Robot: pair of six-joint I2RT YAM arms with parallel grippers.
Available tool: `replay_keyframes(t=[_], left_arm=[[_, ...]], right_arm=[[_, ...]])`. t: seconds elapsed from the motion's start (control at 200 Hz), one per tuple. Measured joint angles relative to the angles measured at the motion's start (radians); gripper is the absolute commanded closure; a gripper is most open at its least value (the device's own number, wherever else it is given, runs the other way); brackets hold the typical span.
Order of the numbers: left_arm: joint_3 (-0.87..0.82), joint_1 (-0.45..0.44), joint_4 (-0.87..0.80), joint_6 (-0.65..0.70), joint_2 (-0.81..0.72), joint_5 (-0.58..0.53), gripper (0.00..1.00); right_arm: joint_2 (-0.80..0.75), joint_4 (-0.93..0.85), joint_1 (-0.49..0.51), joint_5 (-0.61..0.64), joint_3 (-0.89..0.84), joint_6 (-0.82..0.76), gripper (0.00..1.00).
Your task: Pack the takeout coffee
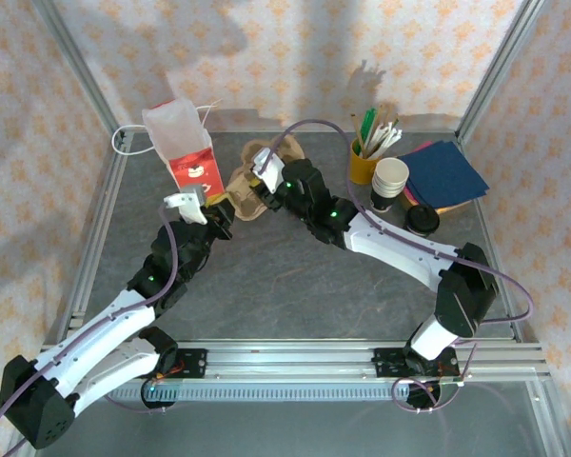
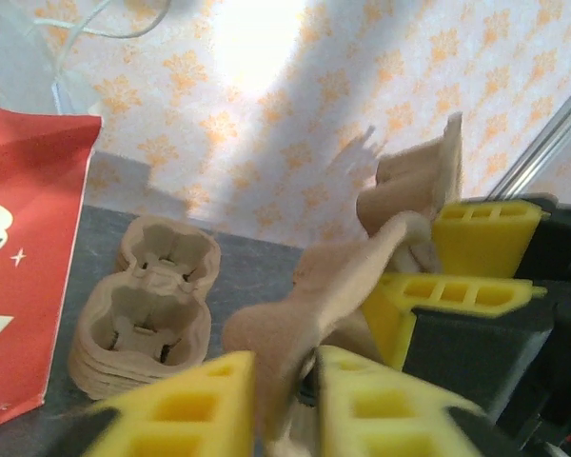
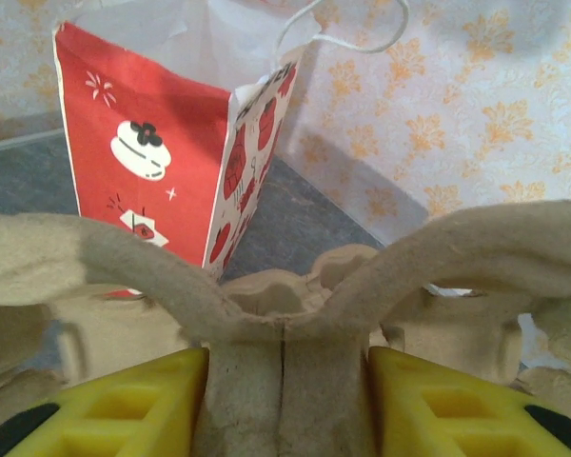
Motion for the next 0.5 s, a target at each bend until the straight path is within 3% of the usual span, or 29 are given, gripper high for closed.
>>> replay_keyframes(t=[0.14,0.225,0.395,0.5], left_arm=[[0.011,0.0,-0.017,-0.012,-0.007,-0.016,0.37],[0.051,0.0,-0.05,-0.01,-0.006,-0.039,0.27],[0.284,0.03,-0.204,0.011,0.032,-0.172,0.21],[0.556,0.198,-0.37,-0.019,0.145,-0.186,0.2]], right_arm=[[0.0,-0.035,0.0,0.007,0.0,-0.022,0.55],[0.0,-0.058,0.0,0.006,0.0,-0.035,0.57],[0.0,-0.124,-0.002,0.006,0.0,-0.056,0.58],[-0.002,-0.165,-0.002,-0.003,0.0,-0.055,0.58]])
